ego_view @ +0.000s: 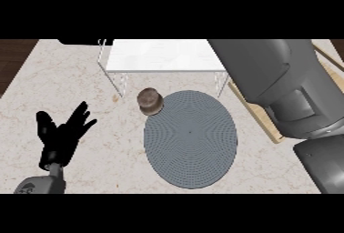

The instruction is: Pick the croissant from the placemat and place it in the tiered shelf

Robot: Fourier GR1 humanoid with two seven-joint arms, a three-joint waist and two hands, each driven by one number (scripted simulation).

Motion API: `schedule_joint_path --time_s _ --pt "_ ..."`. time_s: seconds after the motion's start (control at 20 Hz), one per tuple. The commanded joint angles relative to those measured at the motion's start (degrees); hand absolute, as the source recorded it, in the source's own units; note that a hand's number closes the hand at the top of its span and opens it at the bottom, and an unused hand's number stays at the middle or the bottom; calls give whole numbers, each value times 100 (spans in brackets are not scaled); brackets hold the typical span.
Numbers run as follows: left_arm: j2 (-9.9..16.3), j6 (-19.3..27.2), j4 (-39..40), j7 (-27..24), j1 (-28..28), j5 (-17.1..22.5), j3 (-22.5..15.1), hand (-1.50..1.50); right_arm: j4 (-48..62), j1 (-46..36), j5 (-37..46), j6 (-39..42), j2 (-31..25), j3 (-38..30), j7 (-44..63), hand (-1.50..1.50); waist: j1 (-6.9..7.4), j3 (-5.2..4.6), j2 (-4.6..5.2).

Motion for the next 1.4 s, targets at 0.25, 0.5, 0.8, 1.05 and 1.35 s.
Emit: schedule_joint_path --time_s 0.25,0.5,0.8,1.05,1.35 --pt "61 -193 306 -37 15 33 81 0 574 -461 157 286 -99 -95 -235 150 -7 -30 15" --pt "99 -250 210 59 -6 154 180 0 430 -332 -141 -865 163 -609 114 -150 4 -27 14" --pt "-45 -145 323 54 34 22 71 0 87 -74 -678 -1436 128 -1227 -293 -150 -80 -20 -5" --pt "-46 -43 368 101 -121 -58 97 0 -31 -260 -1172 -1587 -42 -1796 -523 -150 -44 -23 17" --pt "-16 -116 65 229 139 45 135 0 -155 -230 -1197 -2437 -210 -2034 -428 -150 -76 -22 -29"
